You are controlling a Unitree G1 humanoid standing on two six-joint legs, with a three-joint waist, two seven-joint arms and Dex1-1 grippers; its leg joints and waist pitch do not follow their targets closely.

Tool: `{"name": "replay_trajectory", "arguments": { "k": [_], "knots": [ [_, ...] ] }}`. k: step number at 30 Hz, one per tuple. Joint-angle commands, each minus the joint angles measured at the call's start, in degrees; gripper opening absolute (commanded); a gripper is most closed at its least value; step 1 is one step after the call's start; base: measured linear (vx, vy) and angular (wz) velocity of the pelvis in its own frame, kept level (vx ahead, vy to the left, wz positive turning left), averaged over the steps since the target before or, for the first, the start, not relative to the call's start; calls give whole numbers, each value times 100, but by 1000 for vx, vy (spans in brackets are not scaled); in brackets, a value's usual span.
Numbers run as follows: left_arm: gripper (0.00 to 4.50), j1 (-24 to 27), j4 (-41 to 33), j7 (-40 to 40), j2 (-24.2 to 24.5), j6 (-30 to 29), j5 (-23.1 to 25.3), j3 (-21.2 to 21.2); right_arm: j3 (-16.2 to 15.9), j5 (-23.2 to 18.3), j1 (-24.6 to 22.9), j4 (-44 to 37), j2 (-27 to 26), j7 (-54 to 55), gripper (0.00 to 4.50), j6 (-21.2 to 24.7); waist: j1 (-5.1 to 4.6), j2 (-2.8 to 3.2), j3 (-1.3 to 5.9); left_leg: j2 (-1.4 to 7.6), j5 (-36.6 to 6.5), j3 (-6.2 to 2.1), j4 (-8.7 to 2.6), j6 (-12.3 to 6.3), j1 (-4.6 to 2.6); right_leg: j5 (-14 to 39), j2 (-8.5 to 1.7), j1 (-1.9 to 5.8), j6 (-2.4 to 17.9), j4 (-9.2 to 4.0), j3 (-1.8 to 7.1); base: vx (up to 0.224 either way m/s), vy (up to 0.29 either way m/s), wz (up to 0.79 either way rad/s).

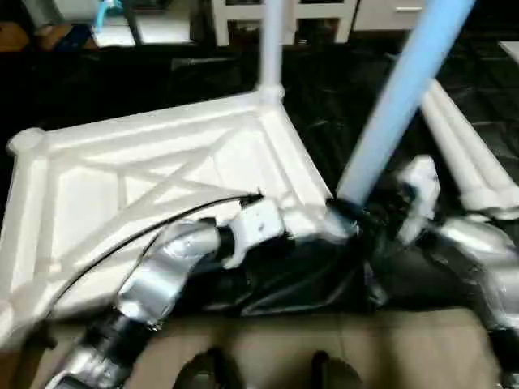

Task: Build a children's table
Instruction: Rotate leg to tighten

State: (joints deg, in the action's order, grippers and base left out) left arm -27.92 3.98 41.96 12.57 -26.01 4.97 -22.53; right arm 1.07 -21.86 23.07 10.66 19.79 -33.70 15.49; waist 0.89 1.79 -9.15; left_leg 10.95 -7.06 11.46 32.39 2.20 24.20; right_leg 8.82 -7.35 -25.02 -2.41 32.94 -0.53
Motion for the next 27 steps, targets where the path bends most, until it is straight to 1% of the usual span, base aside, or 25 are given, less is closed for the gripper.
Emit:
{"name": "replay_trajectory", "arguments": {
  "k": [1,2,3,4,5,6,7,8,10,11,12,14,15,16,17,18,19,20,21,22,23,24,25,26,27],
  "knots": [
    [0,-53,22,-429,-426,-572,-75,-66,461,475,70,1200,-219,1704,201,143,-20,-49,348,43,-2694,-104,-465,218,-176,2978,35,114,732,-456,-48,-54,14,-14],
    [0,-156,88,-609,-647,-773,-116,5,548,531,198,1434,-385,2112,201,14,-51,-68,345,31,-2929,-122,-462,294,-206,3188,44,94,639,-505,-70,-60,15,-9],
    [0,-265,165,-798,-889,-938,-159,96,635,592,338,1672,-554,2520,201,-126,-84,-60,348,31,-3067,-137,-457,315,-224,3221,34,89,606,-529,-89,-51,18,-10],
    [0,-298,192,-862,-960,-972,-168,125,662,614,376,1736,-601,2649,201,-189,-105,-60,338,23,-3128,-147,-465,305,-211,3246,49,94,569,-547,-109,-51,18,-10],
    [0,-403,278,-1054,-1184,-1063,-200,215,731,685,498,1938,-744,3026,201,-381,-118,-60,335,18,-3229,-169,-486,282,-197,3265,57,126,486,-565,-146,0,0,0],
    [0,-474,337,-1169,-1333,-1101,-229,274,747,732,583,2073,-834,3235,201,-503,-127,-55,342,13,-3324,-183,-494,270,-213,3199,75,120,437,-596,-170,0,0,0],
    [0,-607,469,-1360,-1569,-1107,-248,350,693,849,749,2323,-999,3546,201,-725,-137,-44,333,15,-3390,-187,-500,269,-220,3171,79,104,433,-610,-179,0,0,0],
    [0,-622,485,-1373,-1589,-1108,-242,353,677,870,772,2354,-1019,3560,200,-750,-164,-51,321,5,-3533,-204,-504,274,-233,3139,95,97,413,-633,-211,0,0,0],
    [0,-702,566,-1436,-1692,-1148,-203,374,591,971,933,2581,-1143,3594,199,-877,-187,-45,328,11,-3605,-225,-529,209,-226,2952,95,144,423,-639,-231,0,0,0],
    [0,-706,569,-1438,-1696,-1151,-202,375,587,975,942,2593,-1149,3594,199,-882,-201,-34,332,13,-3572,-233,-545,161,-202,2774,89,167,471,-631,-238,0,0,0],
    [0,-729,588,-1455,-1692,-1186,-161,382,523,1015,1053,2731,-1203,3526,199,-1003,-204,-23,335,24,-3573,-235,-554,122,-207,2615,77,167,542,-635,-247,0,0,0],
    [0,-678,556,-1365,-1490,-1139,-125,402,313,1003,1169,2722,-1157,2853,199,-1344,-215,-13,327,34,-3630,-247,-567,100,-198,2419,76,188,636,-626,-281,0,0,0],
    [0,-646,537,-1310,-1404,-1084,-119,397,228,1039,1158,2619,-1092,2661,199,-1435,-203,-20,321,35,-3615,-238,-570,85,-204,2351,74,184,669,-633,-276,0,0,0],
    [0,-612,514,-1258,-1327,-1037,-108,388,180,1052,1133,2487,-1034,2501,232,-1544,-195,-37,313,34,-3609,-227,-564,75,-217,2348,69,165,686,-642,-267,0,0,0],
    [0,-571,514,-1172,-1172,-862,-47,341,102,1089,1083,2233,-904,2309,265,-1661,-179,-34,319,35,-3554,-208,-551,56,-238,2295,62,148,752,-637,-245,0,0,0],
    [0,-537,520,-1082,-1029,-650,11,285,37,1144,1028,1990,-769,2181,265,-1730,-157,-59,324,32,-3424,-203,-553,16,-221,2274,58,172,767,-641,-240,0,0,0],
    [0,-537,520,-1082,-1029,-650,11,285,37,1144,1028,1990,-769,2181,267,-1730,-145,-56,323,37,-3373,-197,-554,-5,-222,2274,58,172,779,-637,-231,0,0,0],
    [0,-507,519,-984,-911,-510,39,243,21,1123,959,1744,-652,2042,273,-1687,-117,-52,331,42,-3246,-165,-539,-38,-238,2229,44,151,829,-625,-200,0,0,0],
    [0,-465,505,-863,-785,-339,63,195,27,1064,876,1483,-523,1834,298,-1656,-87,-58,328,45,-3095,-151,-539,-77,-239,2203,43,150,861,-624,-188,0,0,0],
    [0,-417,469,-733,-657,-222,73,155,43,957,773,1190,-389,1588,298,-1558,-70,-55,330,39,-2996,-156,-540,-102,-215,2160,44,174,855,-609,-185,0,0,0],
    [0,-369,427,-616,-538,-145,67,131,73,879,673,946,-258,1386,306,-1446,-11,-45,344,62,-2751,-141,-537,-164,-209,1955,38,196,889,-580,-158,0,0,0],
    [0,-340,395,-550,-471,-113,58,120,94,839,615,816,-186,1273,309,-1376,16,-37,339,76,-2549,-114,-536,-228,-208,1738,38,184,978,-563,-132,0,0,0],
    [0,-278,329,-382,-321,12,6,85,132,622,462,510,-30,947,315,-1188,27,-30,339,81,-2477,-103,-531,-244,-209,1665,37,181,1022,-554,-124,0,0,0],
    [0,-184,228,-188,-131,126,-65,66,152,345,231,108,222,526,326,-934,48,-22,341,84,-2408,-98,-529,-286,-203,1651,37,203,1051,-534,-122,0,0,0],
    [0,-145,187,-107,-52,180,-94,58,158,230,134,-58,329,351,341,-833,78,8,344,91,-2290,-89,-522,-326,-216,1551,38,212,1057,-540,-110,57,-16,5]
  ]
}}
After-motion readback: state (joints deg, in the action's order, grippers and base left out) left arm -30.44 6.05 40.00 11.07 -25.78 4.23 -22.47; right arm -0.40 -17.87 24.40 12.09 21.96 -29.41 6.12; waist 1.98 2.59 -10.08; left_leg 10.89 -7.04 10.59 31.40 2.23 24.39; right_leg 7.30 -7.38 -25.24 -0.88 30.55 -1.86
